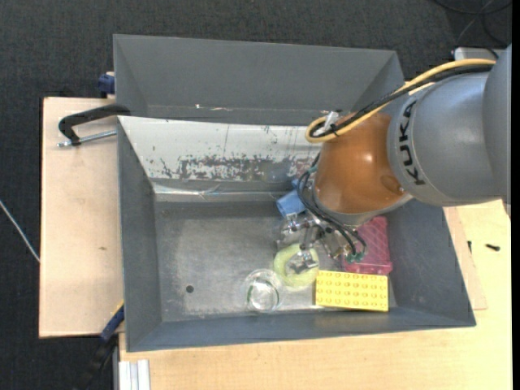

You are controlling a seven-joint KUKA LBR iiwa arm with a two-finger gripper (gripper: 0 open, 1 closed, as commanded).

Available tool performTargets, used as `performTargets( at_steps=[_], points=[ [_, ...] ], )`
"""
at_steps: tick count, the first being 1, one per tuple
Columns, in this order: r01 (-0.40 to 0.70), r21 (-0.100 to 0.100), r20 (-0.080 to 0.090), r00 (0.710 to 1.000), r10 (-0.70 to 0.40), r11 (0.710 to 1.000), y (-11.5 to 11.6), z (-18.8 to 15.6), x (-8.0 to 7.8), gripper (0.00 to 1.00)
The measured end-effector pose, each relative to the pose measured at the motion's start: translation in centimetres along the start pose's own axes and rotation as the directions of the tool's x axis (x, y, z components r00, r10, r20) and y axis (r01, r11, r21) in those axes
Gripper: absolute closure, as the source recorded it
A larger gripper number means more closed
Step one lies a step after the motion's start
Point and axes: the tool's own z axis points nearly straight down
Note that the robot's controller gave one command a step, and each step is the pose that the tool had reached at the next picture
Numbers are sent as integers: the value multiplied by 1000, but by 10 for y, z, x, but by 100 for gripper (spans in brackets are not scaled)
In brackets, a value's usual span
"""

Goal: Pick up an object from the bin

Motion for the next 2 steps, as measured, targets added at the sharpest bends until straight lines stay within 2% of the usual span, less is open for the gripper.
performTargets(
  at_steps=[1, 2],
  points=[
    [191, -5, 26, 981, -191, 982, -9, 2, 4, 100],
    [191, -5, 26, 981, -191, 982, -9, 2, 4, 100]
  ],
)
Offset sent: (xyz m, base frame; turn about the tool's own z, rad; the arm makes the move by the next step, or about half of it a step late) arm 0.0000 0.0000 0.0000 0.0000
